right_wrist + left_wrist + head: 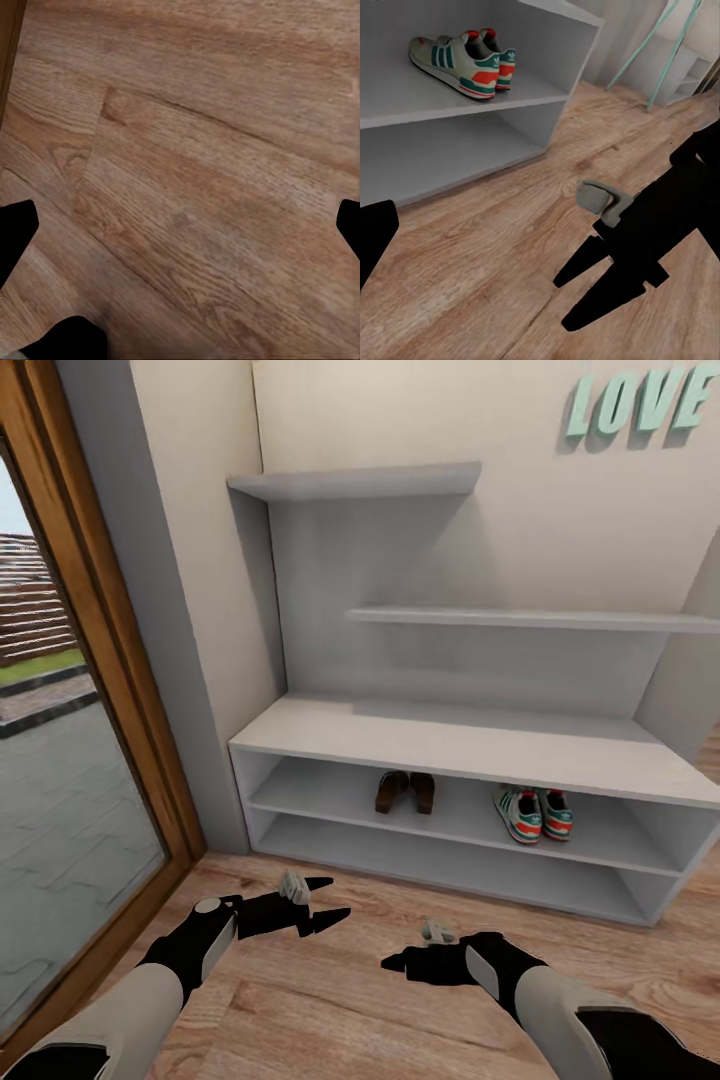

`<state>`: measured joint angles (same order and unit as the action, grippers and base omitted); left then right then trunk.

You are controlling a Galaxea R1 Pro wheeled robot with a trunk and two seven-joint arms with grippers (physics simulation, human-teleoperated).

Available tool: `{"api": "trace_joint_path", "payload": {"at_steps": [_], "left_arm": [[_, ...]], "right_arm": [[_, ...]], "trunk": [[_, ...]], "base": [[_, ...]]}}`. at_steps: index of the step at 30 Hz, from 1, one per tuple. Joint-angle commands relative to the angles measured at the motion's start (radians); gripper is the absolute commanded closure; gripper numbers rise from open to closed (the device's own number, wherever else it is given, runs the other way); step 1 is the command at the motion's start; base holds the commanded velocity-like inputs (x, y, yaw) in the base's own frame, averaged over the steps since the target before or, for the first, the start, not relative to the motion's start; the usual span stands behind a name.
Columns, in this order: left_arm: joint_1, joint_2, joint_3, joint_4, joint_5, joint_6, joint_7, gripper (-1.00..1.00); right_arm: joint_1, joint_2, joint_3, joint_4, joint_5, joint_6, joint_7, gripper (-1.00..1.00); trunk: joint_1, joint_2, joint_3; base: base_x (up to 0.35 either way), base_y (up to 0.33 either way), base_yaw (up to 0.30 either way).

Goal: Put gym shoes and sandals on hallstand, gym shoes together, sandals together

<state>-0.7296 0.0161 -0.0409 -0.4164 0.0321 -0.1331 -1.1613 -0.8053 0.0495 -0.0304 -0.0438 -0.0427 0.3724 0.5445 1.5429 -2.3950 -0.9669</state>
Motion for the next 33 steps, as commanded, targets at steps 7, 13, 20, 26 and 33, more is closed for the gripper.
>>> {"api": "trace_joint_path", "payload": {"at_steps": [7, 13, 20, 26, 33], "left_arm": [[-0.001, 0.001, -0.005, 0.002, 0.003, -0.008, 0.001, -1.00], [-0.001, 0.001, -0.005, 0.002, 0.003, -0.008, 0.002, -1.00], [-0.001, 0.000, -0.005, 0.002, 0.003, -0.008, 0.002, -1.00], [-0.001, -0.001, -0.005, 0.002, 0.003, -0.008, 0.002, -1.00], [-0.001, 0.000, -0.005, 0.002, 0.003, -0.008, 0.002, -1.00]], "right_arm": [[0.043, -0.003, -0.003, -0.002, -0.004, 0.009, 0.000, -1.00], [0.055, -0.002, -0.003, -0.002, -0.004, 0.009, 0.000, -1.00], [0.059, -0.002, -0.003, -0.002, -0.003, 0.009, 0.000, -1.00], [0.060, -0.003, -0.003, -0.002, -0.004, 0.009, 0.000, -1.00], [0.060, -0.003, -0.003, -0.002, -0.003, 0.009, 0.000, -1.00]], "trunk": [[0.000, 0.000, -0.001], [0.000, 0.000, -0.001], [0.000, 0.000, -0.001], [0.000, 0.000, -0.001], [0.000, 0.000, -0.001]], "base": [[0.000, 0.000, 0.000], [0.000, 0.000, 0.000], [0.000, 0.000, 0.000], [0.000, 0.000, 0.000], [0.000, 0.000, 0.000]]}}
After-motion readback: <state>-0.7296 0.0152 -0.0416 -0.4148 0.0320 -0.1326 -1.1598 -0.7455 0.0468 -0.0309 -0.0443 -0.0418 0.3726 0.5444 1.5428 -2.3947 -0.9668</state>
